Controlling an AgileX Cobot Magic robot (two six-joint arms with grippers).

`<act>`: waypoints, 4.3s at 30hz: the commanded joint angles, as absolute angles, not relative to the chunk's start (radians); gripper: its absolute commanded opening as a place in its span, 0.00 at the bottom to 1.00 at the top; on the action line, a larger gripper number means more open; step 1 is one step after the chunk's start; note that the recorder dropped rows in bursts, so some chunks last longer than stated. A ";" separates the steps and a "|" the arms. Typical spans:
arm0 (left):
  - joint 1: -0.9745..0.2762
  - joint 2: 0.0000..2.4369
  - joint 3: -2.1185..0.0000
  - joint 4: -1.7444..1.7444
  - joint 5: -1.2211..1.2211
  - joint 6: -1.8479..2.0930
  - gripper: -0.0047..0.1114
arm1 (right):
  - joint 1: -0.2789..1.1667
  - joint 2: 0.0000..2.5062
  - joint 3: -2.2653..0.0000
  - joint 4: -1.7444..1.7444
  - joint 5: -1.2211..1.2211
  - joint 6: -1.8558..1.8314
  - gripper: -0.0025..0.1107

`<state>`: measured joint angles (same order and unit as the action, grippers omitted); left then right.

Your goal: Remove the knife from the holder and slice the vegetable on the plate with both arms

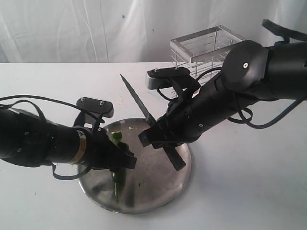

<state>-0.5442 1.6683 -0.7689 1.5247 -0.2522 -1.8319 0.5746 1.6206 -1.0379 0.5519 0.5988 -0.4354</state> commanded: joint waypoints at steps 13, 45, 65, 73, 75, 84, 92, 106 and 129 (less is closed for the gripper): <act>-0.560 1.752 -0.790 1.744 -0.277 -1.829 0.05 | 0.568 1.560 -1.036 0.533 0.622 -0.468 0.02; -0.560 1.737 -0.816 1.744 -0.371 -1.704 0.58 | 0.587 1.639 -1.036 0.045 0.927 -0.254 0.02; -0.560 1.626 -0.816 1.744 -0.347 -1.730 0.58 | 0.602 1.739 -1.109 0.053 0.886 -0.327 0.02; -0.560 1.617 -0.816 1.744 -0.313 -1.755 0.58 | 0.647 1.802 -1.139 0.055 0.885 -0.337 0.02; -0.560 1.617 -0.816 1.744 -0.295 -1.755 0.58 | 0.647 1.821 -1.156 0.051 0.883 -0.337 0.02; -0.560 1.617 -0.816 1.744 -0.261 -1.779 0.58 | 0.647 1.856 -1.203 0.049 0.872 -0.333 0.02; -0.560 1.617 -0.816 1.744 -0.260 -1.779 0.58 | 0.647 1.870 -1.209 0.008 0.860 -0.301 0.02; -0.560 1.617 -0.831 1.733 -0.113 -1.887 0.58 | 0.647 1.877 -1.214 0.008 0.861 -0.301 0.02; -0.340 1.763 -0.969 1.687 -0.451 -1.955 0.04 | 0.647 1.877 -1.214 0.008 0.866 -0.301 0.02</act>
<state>-0.3447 1.7493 -0.9547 1.6946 -0.4284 -1.9726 0.6473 1.8782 -1.2056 0.0173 0.8635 -0.3023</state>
